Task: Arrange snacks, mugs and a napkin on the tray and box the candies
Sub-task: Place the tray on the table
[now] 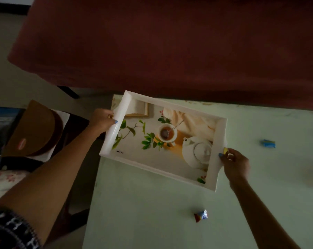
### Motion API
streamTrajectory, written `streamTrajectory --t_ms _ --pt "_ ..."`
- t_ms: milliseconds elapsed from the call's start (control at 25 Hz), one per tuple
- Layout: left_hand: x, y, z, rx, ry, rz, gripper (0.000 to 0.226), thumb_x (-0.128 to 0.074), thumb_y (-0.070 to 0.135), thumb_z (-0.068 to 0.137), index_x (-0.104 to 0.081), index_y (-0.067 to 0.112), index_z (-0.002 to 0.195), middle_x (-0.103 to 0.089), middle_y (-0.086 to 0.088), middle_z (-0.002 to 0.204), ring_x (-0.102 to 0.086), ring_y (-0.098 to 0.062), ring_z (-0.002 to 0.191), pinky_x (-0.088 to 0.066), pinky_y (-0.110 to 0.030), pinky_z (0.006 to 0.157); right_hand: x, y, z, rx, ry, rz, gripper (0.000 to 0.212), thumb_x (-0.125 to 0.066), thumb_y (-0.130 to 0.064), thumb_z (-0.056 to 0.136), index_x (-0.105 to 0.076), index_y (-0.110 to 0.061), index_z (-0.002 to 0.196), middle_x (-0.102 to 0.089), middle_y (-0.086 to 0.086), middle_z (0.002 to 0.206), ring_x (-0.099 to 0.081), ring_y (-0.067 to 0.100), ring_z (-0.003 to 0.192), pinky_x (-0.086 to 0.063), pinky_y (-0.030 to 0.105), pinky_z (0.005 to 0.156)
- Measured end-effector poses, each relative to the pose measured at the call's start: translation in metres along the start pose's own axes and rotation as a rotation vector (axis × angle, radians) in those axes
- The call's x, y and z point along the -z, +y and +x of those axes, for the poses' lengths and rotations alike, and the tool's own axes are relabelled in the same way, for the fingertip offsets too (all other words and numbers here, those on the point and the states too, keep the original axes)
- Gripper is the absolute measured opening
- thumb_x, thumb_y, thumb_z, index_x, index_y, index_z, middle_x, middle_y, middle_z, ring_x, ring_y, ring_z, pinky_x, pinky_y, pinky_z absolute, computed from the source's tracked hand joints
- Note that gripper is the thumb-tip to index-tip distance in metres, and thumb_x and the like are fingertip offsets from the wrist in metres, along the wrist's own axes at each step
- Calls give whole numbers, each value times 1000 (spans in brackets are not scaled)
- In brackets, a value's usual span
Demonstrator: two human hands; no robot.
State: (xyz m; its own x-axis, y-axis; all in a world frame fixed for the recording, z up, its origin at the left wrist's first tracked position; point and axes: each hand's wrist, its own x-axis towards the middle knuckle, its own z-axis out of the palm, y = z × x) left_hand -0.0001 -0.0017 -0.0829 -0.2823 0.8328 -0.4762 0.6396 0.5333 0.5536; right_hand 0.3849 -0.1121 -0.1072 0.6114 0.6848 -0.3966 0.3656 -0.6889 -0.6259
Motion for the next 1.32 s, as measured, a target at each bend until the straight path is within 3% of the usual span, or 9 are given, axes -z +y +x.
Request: streamTrajectory --t_ms 240,360,720,960,1200,1320 --pt "-20 -31 -82 100 19 -78 39 -70 0 74 -61 0 112 -65 -19 116 -61 -31 103 -51 -39 89 48 16 5 120 -111 -139 31 -69 -16 81 -67 -13 112 -70 14 102 -55 20 83 -39 29 72" --pt "-36 -42 -101 126 12 -82 49 -70 -2 74 -55 1 120 -61 -19 124 -59 -33 111 -50 -47 95 57 31 5 133 -162 -148 31 -68 -14 82 -66 -11 113 -69 15 105 -57 22 86 -39 30 74" --pt "-56 -56 -108 136 41 -46 51 -70 -1 74 -53 0 122 -58 -19 128 -56 -34 115 -48 -49 98 50 60 9 118 -176 -140 32 -69 -15 81 -66 -11 113 -69 16 105 -61 30 94 -42 31 77" --pt "-55 -60 -99 165 22 -47 51 -73 -1 70 -56 0 119 -61 -19 123 -59 -34 110 -50 -49 95 49 57 10 129 -178 -192 34 -68 -15 82 -64 -9 115 -69 18 109 -62 34 101 -46 40 86" --pt "-46 -49 -114 239 67 -49 70 -82 16 64 -51 2 125 -61 -16 124 -57 -30 113 -46 -36 94 55 28 -2 220 -183 -274 60 -72 -22 80 -46 -5 132 -59 20 127 -60 35 110 -45 41 93" --pt "-22 -32 -149 174 105 -150 55 -82 26 65 -59 6 110 -62 -10 104 -60 -24 98 -46 -30 82 56 -11 -30 360 -164 -289 58 -68 -24 83 -45 -5 133 -56 20 131 -55 36 116 -43 43 96"
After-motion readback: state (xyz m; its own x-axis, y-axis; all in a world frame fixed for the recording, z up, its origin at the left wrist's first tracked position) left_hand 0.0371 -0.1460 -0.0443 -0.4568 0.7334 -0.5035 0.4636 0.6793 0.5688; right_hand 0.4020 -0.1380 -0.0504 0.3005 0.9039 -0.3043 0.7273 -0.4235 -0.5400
